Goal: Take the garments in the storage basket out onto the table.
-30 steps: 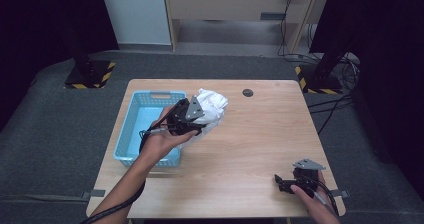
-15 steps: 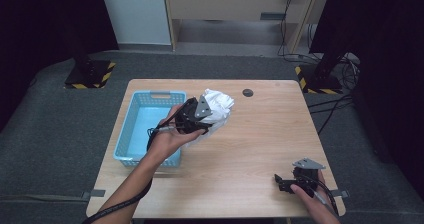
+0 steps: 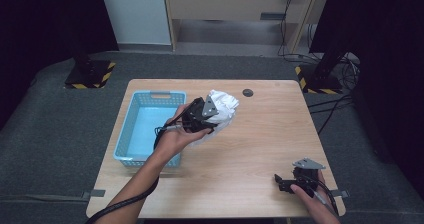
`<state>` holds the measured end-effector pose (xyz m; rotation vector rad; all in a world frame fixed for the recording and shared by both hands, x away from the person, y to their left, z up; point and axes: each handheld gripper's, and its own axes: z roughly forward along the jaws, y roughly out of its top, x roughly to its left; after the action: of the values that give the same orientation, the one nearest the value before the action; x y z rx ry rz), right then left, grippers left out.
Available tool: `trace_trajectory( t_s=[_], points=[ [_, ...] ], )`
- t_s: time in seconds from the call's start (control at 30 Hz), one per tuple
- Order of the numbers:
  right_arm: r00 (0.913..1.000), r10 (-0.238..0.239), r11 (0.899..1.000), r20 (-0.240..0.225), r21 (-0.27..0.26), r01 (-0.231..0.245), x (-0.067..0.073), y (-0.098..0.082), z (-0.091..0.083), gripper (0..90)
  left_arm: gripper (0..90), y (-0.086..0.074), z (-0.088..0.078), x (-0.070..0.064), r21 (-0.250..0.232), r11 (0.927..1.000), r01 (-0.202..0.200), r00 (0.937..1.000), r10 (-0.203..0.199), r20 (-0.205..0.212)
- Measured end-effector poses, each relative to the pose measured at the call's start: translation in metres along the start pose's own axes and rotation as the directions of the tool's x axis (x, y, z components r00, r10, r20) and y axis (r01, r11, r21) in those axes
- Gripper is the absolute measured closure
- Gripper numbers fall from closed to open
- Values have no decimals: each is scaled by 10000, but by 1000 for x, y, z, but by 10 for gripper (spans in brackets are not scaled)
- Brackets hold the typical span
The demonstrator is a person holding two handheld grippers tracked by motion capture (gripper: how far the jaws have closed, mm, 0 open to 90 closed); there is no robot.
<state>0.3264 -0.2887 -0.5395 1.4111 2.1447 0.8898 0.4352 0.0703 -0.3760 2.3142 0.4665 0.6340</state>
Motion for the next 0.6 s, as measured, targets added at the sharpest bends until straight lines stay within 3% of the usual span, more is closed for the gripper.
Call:
trace_trajectory(
  t_s=[0.6],
  points=[
    [10000, 8, 10000, -7, -1, -8, 0, 0, 0, 2, 504, 8, 28, 2, 229, 9997, 127, 9999, -128, 48]
  ],
)
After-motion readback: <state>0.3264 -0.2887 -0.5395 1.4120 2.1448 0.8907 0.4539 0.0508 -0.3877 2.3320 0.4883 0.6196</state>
